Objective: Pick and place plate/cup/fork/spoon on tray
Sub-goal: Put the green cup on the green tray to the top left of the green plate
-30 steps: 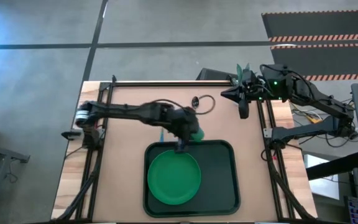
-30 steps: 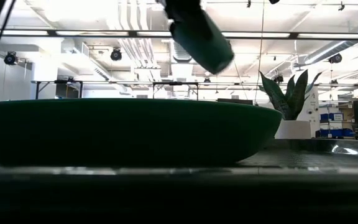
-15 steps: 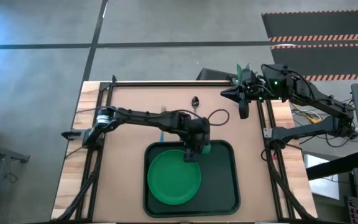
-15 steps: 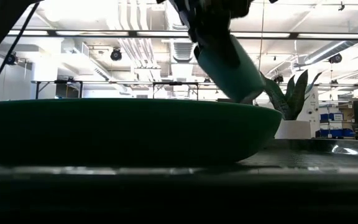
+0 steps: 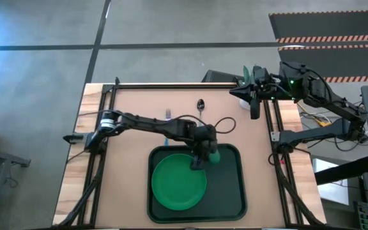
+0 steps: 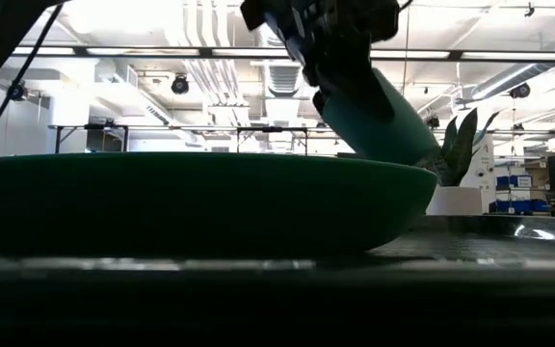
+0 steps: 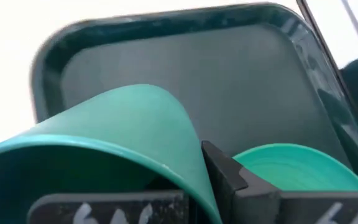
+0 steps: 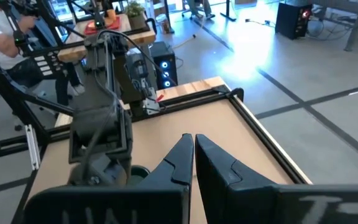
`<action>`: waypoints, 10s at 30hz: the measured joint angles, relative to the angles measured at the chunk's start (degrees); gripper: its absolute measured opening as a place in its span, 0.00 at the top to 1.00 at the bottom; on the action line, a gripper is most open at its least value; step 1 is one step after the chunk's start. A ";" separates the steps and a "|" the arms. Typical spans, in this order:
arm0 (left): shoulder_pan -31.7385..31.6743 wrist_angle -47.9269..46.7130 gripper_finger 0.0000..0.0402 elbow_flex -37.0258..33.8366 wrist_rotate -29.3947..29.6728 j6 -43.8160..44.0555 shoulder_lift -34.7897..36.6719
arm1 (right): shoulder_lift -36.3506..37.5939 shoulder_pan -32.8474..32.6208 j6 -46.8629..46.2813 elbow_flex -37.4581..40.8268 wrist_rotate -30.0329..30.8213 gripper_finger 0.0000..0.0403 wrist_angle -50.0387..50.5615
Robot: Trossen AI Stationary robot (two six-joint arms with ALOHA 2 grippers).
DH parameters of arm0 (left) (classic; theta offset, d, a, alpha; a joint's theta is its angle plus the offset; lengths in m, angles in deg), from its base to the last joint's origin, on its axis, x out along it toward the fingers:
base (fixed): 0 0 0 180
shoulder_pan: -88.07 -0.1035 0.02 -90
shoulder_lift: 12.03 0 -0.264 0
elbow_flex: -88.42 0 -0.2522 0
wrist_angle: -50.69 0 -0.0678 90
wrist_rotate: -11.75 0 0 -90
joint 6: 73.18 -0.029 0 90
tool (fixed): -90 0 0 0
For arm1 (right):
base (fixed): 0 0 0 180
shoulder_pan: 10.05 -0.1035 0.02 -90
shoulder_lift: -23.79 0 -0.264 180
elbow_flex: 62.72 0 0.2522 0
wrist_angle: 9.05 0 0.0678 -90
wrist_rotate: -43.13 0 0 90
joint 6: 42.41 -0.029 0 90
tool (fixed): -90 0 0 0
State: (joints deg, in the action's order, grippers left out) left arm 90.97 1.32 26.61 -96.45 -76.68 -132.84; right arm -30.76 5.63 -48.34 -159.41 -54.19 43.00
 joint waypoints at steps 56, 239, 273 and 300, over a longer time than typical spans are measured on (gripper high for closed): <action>-1.46 6.98 0.83 -8.07 -4.67 3.12 0.04 | -1.11 0.00 -0.03 -0.04 1.27 0.98 -0.36; -1.97 -44.47 1.00 -16.73 51.22 13.57 67.38 | -58.40 -24.66 -47.09 -14.34 -5.02 0.71 44.71; -2.03 -44.45 1.00 -16.73 48.46 13.26 67.34 | -58.38 -24.81 -44.00 -15.86 1.48 0.71 51.65; -1.97 -44.45 1.00 -16.73 48.42 13.50 67.32 | -58.21 -26.22 -44.66 -12.05 2.37 0.71 47.32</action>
State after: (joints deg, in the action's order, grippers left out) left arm 89.00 -43.12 9.88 -48.03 -63.18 -65.52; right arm -88.96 -20.59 -93.00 -171.46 -51.82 90.33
